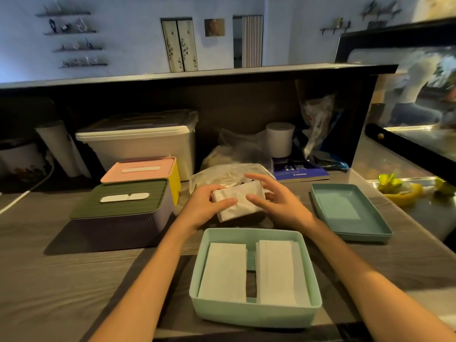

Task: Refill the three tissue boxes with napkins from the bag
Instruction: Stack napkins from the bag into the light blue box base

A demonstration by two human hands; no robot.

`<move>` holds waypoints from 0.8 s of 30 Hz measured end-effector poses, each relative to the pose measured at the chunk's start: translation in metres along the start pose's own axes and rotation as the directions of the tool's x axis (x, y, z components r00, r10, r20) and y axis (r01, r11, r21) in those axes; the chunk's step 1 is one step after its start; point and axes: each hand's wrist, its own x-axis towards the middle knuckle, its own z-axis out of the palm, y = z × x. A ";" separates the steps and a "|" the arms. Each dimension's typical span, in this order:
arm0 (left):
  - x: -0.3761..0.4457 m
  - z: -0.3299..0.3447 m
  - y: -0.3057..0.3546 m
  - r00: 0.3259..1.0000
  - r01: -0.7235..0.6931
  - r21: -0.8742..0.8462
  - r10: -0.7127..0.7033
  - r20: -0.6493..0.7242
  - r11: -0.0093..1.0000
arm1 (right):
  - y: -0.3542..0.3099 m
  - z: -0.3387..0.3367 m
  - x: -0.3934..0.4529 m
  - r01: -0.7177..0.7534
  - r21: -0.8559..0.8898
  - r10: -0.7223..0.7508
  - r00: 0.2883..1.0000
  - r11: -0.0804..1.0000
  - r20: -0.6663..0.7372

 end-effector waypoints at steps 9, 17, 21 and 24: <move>-0.011 -0.009 0.044 1.000 -0.008 0.063 0.008 0.007 0.998 | -0.043 -0.005 -0.001 -0.044 -0.037 0.043 0.999 0.998 -0.012; -0.047 -0.025 0.075 0.994 0.081 -0.039 -0.078 0.077 0.996 | -0.081 -0.020 -0.022 -0.209 0.195 0.199 0.978 0.958 0.067; -0.072 -0.030 0.091 0.980 0.179 -0.167 -0.160 0.120 0.970 | -0.105 -0.024 -0.032 -0.396 0.260 0.338 0.910 0.881 0.239; -0.089 -0.033 0.097 0.965 0.241 -0.103 -0.227 0.132 0.965 | -0.117 -0.024 -0.034 -0.414 0.162 0.374 0.899 0.896 0.229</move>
